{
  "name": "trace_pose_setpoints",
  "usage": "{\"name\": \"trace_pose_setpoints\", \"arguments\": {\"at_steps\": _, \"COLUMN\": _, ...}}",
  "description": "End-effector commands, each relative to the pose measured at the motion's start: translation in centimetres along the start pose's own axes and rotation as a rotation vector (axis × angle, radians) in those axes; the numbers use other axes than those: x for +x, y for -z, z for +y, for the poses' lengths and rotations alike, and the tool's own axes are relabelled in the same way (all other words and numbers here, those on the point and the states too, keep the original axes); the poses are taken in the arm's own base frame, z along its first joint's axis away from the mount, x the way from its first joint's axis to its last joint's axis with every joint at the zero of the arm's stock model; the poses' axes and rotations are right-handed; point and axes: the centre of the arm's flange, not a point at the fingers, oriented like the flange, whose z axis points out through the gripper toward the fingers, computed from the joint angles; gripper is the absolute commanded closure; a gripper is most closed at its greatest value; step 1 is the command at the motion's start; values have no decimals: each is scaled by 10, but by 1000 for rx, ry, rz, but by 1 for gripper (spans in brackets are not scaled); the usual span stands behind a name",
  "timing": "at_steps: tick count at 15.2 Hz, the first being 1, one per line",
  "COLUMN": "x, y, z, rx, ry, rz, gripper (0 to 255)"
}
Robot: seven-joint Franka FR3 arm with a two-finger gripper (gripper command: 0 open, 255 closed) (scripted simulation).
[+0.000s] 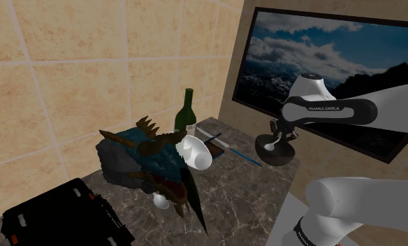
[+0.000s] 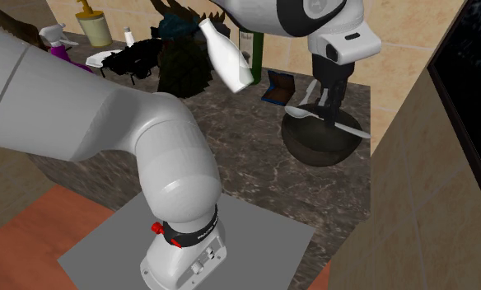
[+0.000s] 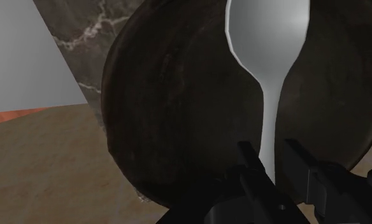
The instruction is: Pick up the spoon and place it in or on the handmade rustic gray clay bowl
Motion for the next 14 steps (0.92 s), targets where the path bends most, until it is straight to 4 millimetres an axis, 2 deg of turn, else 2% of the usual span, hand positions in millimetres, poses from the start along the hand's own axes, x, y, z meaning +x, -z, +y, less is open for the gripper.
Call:
{"name": "trace_pose_setpoints", "arguments": {"at_steps": 1, "x": 0, "y": 0, "z": 0, "rx": 0, "ry": 0, "rz": 0, "gripper": 255}}
{"name": "trace_pose_setpoints", "arguments": {"at_steps": 3, "x": 0, "y": 0, "z": 0, "rx": 0, "ry": 0, "rz": 0, "gripper": 255}}
{"name": "trace_pose_setpoints", "arguments": {"at_steps": 4, "x": 0, "y": 0, "z": 0, "rx": 0, "ry": 0, "rz": 0, "gripper": 0}}
{"name": "trace_pose_setpoints", "arguments": {"at_steps": 9, "x": 0, "y": 0, "z": 0, "rx": 0, "ry": 0, "rz": 0, "gripper": 0}}
{"name": "trace_pose_setpoints", "arguments": {"at_steps": 13, "x": 0, "y": 50, "z": 0, "rx": 0, "ry": 0, "rz": 0, "gripper": 0}}
{"name": "trace_pose_setpoints", "arguments": {"at_steps": 14, "x": 0, "y": 50, "z": 0, "rx": 0, "ry": 0, "rz": 0, "gripper": 0}}
